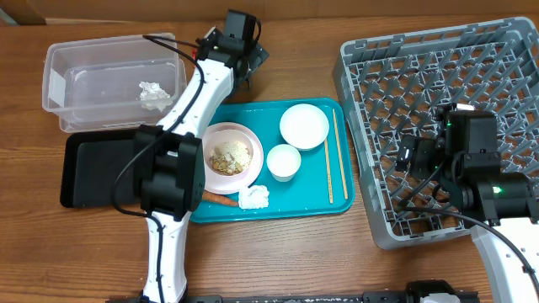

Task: Sort waste into correct bins and load items into the dishwasher
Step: 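Lift the red wrapper and carry it toward the clear bin, then lower the wrapper into the clear bin and open the left gripper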

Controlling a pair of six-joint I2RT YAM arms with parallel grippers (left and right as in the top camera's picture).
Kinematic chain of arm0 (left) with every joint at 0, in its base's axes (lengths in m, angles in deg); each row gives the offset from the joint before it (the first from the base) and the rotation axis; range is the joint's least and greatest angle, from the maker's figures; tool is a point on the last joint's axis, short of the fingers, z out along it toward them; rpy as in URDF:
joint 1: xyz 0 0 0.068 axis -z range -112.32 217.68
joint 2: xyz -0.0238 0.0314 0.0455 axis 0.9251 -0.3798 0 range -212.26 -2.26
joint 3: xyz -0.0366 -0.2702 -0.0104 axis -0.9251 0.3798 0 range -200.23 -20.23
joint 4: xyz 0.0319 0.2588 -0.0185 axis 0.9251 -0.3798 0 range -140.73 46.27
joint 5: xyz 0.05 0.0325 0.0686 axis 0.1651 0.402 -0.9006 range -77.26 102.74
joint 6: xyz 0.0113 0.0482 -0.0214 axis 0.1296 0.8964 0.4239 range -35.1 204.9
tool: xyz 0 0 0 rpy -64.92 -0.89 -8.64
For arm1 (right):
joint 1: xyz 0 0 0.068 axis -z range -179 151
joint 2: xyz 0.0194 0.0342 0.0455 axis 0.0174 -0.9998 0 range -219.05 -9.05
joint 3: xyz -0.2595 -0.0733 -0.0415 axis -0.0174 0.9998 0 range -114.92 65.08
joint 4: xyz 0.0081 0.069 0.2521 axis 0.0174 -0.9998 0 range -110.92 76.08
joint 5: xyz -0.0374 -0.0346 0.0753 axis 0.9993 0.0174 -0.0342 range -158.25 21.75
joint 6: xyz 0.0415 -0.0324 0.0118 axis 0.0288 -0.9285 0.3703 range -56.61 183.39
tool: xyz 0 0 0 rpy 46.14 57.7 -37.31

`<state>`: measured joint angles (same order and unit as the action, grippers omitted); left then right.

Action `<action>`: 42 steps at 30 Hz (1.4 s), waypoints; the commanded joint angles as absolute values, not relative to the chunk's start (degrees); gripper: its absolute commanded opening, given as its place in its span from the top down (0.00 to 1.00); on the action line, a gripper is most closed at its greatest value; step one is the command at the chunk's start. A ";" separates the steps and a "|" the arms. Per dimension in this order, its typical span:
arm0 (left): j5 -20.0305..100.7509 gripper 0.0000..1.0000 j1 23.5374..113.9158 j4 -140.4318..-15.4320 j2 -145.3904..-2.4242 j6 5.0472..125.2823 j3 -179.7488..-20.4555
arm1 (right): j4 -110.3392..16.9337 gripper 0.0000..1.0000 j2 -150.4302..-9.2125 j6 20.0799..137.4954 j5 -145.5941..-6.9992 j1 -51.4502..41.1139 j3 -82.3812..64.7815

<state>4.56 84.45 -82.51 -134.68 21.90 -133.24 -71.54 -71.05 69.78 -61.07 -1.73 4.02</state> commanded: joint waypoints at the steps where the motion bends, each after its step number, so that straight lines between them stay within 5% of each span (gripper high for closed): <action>1: 3.18 0.00 83.62 -82.58 -136.06 16.59 -133.85 | -71.30 0.00 -70.59 70.09 -62.56 -1.83 2.38; 16: 1.59 0.00 81.22 -78.27 -138.99 16.52 -133.85 | -71.32 0.00 -70.59 70.09 -62.54 -1.83 2.38; 20: 2.26 0.11 81.09 -78.23 -140.06 16.57 -133.85 | -71.32 0.00 -70.59 70.09 -62.54 -1.83 2.38; 22: 2.26 0.23 81.09 -78.14 -140.21 16.59 -133.85 | -71.35 0.00 -70.59 70.09 -62.54 -1.83 2.38; 26: 2.37 0.78 81.02 -77.77 -140.12 19.43 -134.44 | -71.35 0.00 -70.59 70.09 -62.54 -1.83 2.38; 28: 2.90 0.96 81.04 -77.81 -140.12 22.95 -135.66 | -71.35 0.00 -70.59 70.09 -62.54 -1.83 2.38; 39: 4.71 0.96 81.04 -94.34 -140.10 31.78 -149.59 | -71.32 0.00 -70.59 70.09 -62.54 -1.83 2.38; 41: 5.08 0.87 81.04 -97.13 -140.17 28.70 -149.50 | -71.35 0.00 -70.59 70.09 -62.54 -1.83 2.38; 42: 5.06 0.73 81.04 -98.36 -140.19 26.69 -149.15 | -71.37 0.00 -70.59 70.09 -62.54 -1.83 2.38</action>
